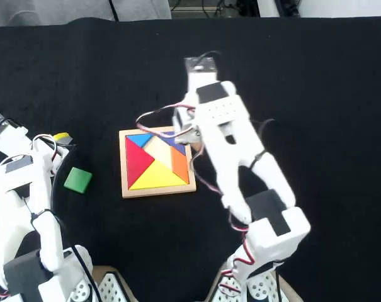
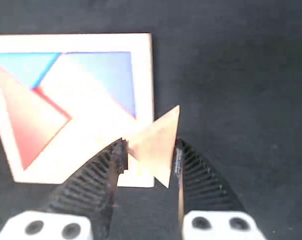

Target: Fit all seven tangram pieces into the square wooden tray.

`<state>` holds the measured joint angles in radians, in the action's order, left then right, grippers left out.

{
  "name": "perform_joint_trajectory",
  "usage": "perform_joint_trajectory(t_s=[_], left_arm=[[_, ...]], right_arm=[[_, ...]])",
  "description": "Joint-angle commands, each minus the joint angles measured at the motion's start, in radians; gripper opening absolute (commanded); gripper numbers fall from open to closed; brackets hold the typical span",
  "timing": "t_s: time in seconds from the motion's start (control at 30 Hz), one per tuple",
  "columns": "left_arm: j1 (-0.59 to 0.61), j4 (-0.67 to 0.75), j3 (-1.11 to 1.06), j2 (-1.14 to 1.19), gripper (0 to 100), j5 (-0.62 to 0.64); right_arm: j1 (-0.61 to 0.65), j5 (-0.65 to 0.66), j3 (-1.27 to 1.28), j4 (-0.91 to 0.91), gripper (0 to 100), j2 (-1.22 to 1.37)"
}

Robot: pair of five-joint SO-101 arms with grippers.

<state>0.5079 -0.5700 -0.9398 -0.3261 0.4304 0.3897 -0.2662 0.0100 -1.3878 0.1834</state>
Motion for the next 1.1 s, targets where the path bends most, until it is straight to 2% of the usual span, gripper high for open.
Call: perform_joint_trajectory(t_s=[0.0,0.1,0.5,0.9,1.07], left_arm=[[-0.004,0.020,0.008,-0.026,33,-0.006],[-0.004,0.020,0.008,-0.026,33,-0.006],[-0.004,0.020,0.008,-0.026,33,-0.006],[-0.004,0.020,0.008,-0.026,33,-0.006],[-0.004,0.020,0.008,-0.026,33,-0.006]], right_arm=[[0.086,0.058,-0.096,0.002,10.9,0.025],[0.127,0.058,-0.127,0.006,10.9,0.091],[0.166,0.055,-0.274,0.011,10.9,0.311],[0.176,-0.101,-0.275,-0.008,11.3,0.315],[0.193,-0.127,-0.269,-0.011,20.1,0.317]])
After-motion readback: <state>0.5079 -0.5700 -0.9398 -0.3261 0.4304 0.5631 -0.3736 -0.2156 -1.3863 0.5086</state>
